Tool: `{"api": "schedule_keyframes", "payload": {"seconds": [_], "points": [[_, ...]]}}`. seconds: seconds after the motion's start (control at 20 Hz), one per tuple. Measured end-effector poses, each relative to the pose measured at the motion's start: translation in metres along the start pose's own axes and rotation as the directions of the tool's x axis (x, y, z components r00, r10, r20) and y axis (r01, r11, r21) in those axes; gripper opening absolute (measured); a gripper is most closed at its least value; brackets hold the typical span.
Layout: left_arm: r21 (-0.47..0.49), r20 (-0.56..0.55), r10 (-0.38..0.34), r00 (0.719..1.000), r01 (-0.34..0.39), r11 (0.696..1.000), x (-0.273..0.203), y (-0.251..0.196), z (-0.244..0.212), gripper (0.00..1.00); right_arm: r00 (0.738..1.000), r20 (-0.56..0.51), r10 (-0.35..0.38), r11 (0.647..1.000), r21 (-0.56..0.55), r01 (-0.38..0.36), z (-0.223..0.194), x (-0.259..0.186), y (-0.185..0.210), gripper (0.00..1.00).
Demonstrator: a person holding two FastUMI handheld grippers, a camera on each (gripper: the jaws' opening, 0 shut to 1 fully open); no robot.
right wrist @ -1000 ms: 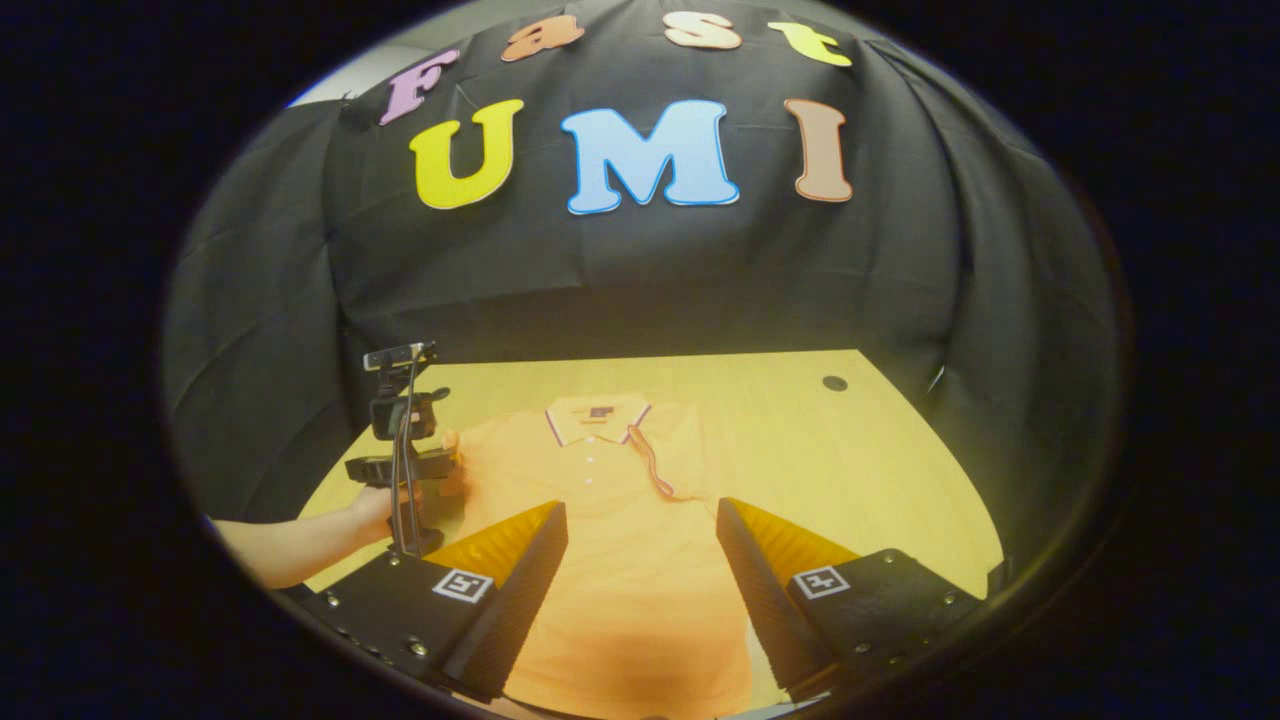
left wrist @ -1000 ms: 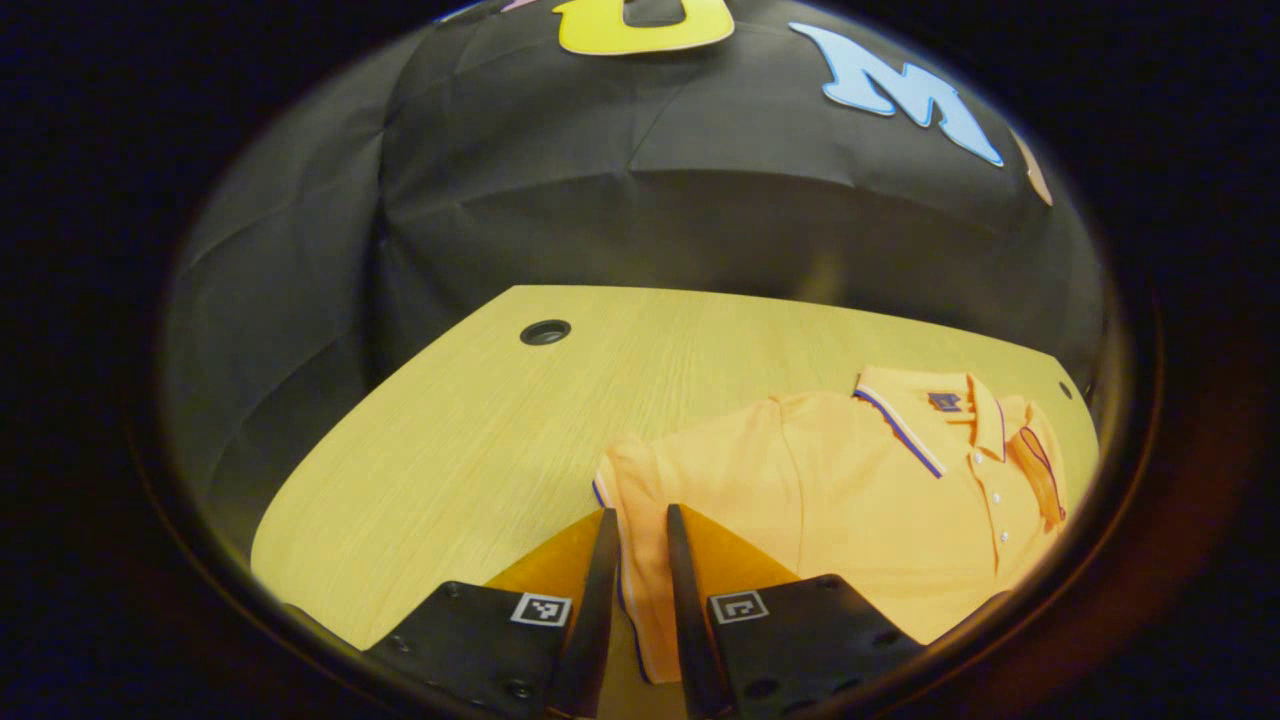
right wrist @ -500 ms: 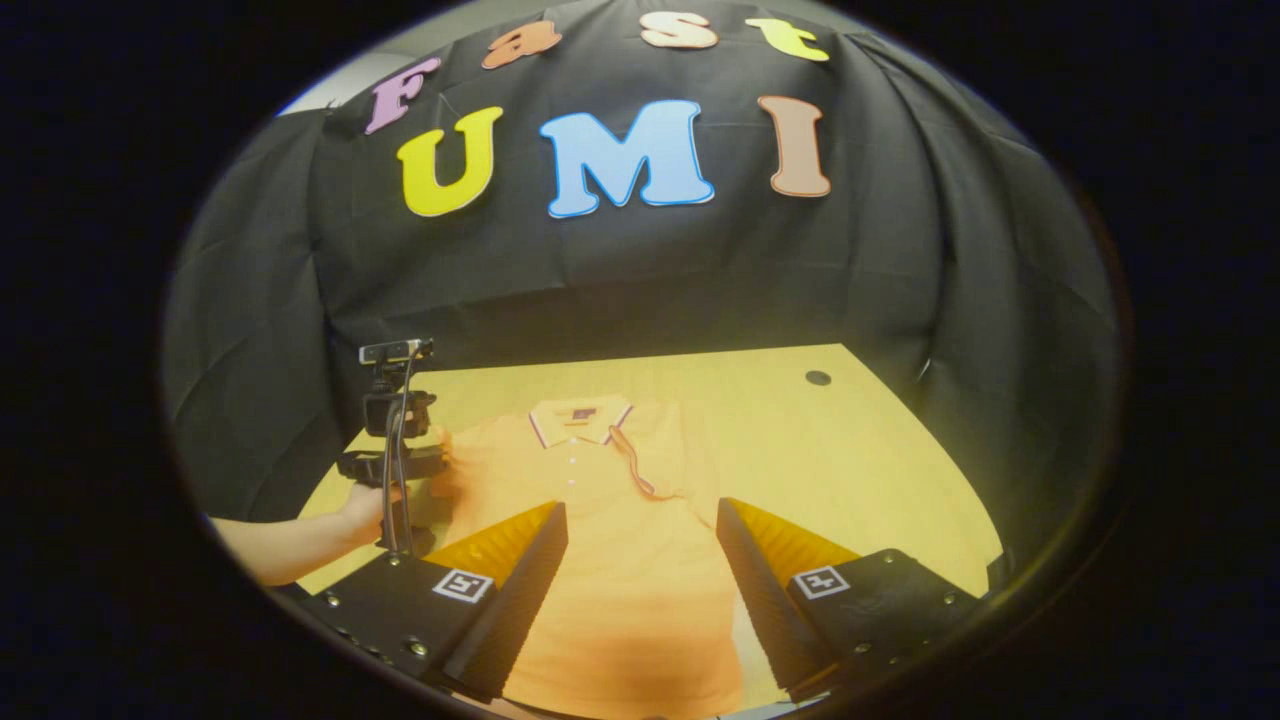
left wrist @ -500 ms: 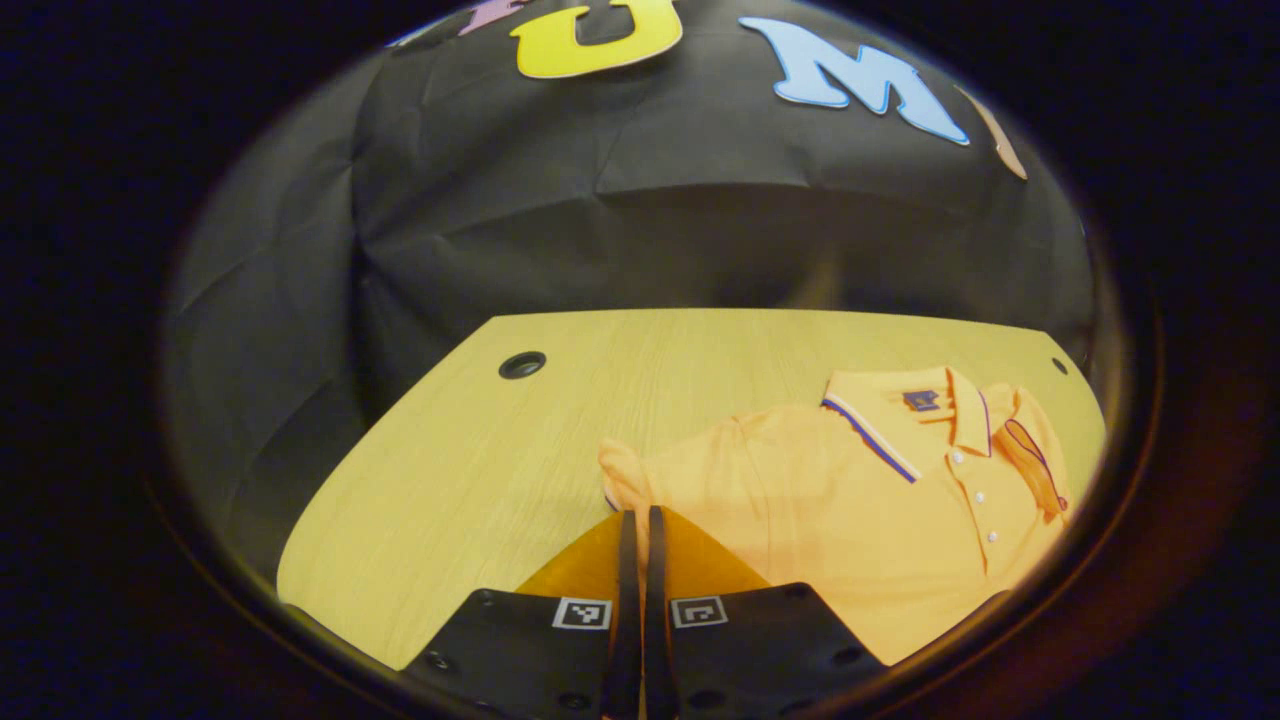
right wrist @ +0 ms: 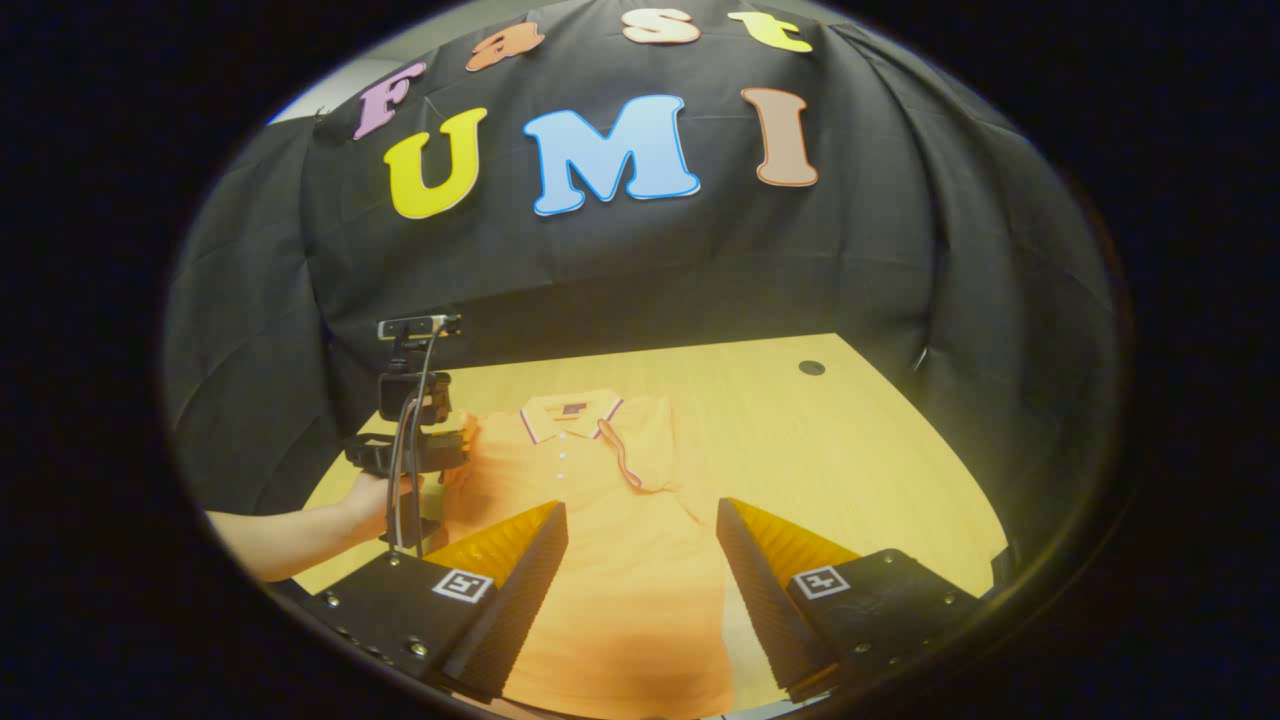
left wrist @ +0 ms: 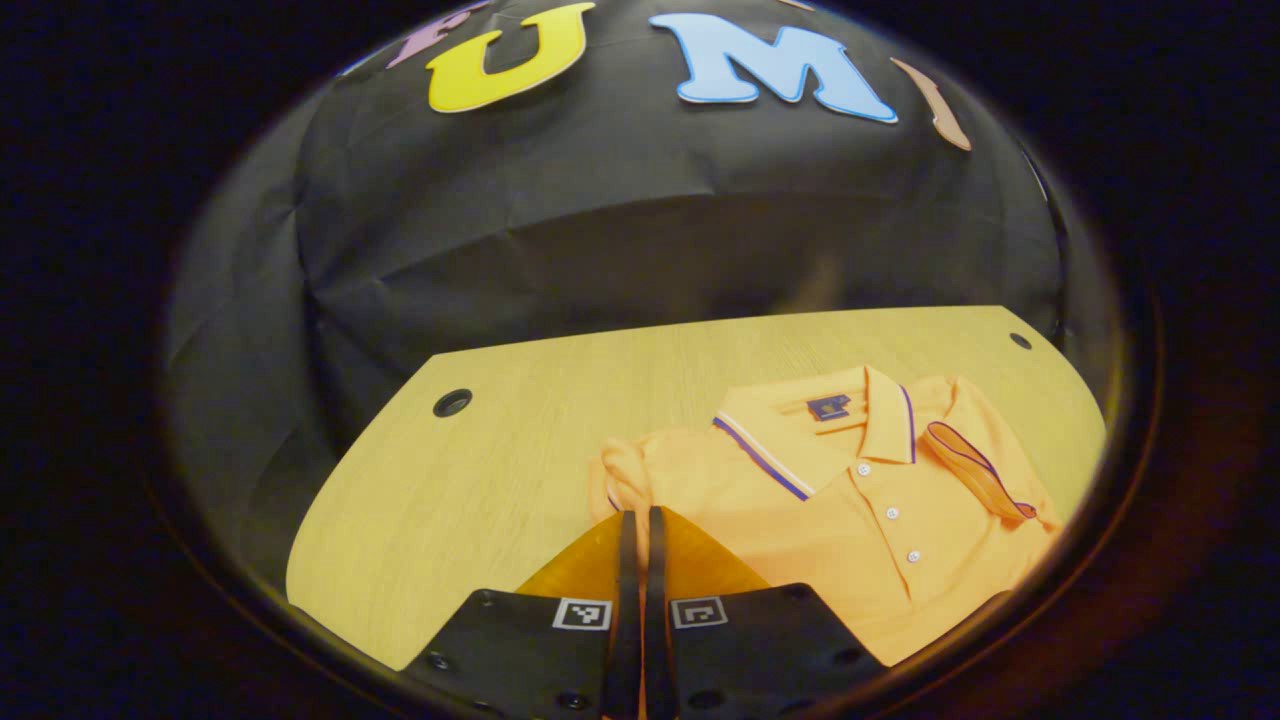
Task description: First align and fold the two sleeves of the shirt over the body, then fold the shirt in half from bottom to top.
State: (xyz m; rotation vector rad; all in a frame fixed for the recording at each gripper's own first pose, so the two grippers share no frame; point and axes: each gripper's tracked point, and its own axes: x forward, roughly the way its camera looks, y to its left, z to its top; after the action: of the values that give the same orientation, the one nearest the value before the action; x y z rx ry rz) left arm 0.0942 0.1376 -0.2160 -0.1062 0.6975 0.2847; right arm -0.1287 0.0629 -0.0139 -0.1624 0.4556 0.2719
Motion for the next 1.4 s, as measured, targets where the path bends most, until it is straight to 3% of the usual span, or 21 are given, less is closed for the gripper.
{"api": "schedule_keyframes", "payload": {"seconds": [0.2,0.45,0.55,0.6,0.65,0.7,0.8,0.85,0.9,1.1,1.4], "points": [[0.072,-0.036,-0.017,0.999,0.02,0.997,0.005,-0.026,-0.009,0.08,1.0,-0.01,0.014,1.0,0.013,-0.014,-0.005,0.003,-0.009,0.93],[0.098,-0.052,-0.023,0.998,0.028,0.995,-0.002,-0.043,-0.013,0.11,0.998,-0.036,0.061,0.998,-0.026,-0.062,-0.016,0.011,-0.017,0.93],[0.092,-0.074,-0.041,0.996,0.048,0.995,-0.007,-0.051,-0.019,0.24,0.995,-0.046,0.094,0.994,-0.044,-0.096,-0.019,0.014,-0.018,0.93],[0.083,-0.076,-0.041,0.996,0.048,0.995,-0.011,-0.054,-0.02,0.39,0.993,-0.05,0.109,0.992,-0.06,-0.112,-0.022,0.016,-0.019,0.93],[0.069,-0.078,-0.051,0.996,0.057,0.996,-0.017,-0.057,-0.021,0.45,0.991,-0.055,0.123,0.989,-0.076,-0.127,-0.023,0.017,-0.02,0.93],[0.056,-0.082,-0.052,0.995,0.056,0.997,-0.023,-0.06,-0.023,0.59,0.988,-0.062,0.139,0.986,-0.089,-0.144,-0.026,0.019,-0.02,0.93],[0.029,-0.076,-0.072,0.995,0.075,0.997,-0.041,-0.068,-0.025,0.77,0.982,-0.074,0.176,0.978,-0.1,-0.183,-0.031,0.022,-0.02,0.93],[0.021,-0.072,-0.078,0.994,0.08,0.997,-0.05,-0.071,-0.026,0.77,0.978,-0.083,0.189,0.975,-0.106,-0.197,-0.034,0.024,-0.021,0.93],[0.015,-0.072,-0.078,0.994,0.079,0.997,-0.06,-0.072,-0.029,0.89,0.976,-0.095,0.198,0.972,-0.112,-0.208,-0.039,0.025,-0.022,0.93],[-0.029,-0.072,-0.086,0.994,0.085,0.996,-0.102,-0.076,-0.039,1.0,0.972,-0.115,0.203,0.967,-0.13,-0.217,-0.051,0.028,-0.029,0.94],[-0.058,-0.048,-0.127,0.991,0.125,0.991,-0.166,-0.072,-0.061,1.0,0.985,-0.118,0.123,0.981,-0.134,-0.139,-0.07,0.022,-0.037,0.96]]}}
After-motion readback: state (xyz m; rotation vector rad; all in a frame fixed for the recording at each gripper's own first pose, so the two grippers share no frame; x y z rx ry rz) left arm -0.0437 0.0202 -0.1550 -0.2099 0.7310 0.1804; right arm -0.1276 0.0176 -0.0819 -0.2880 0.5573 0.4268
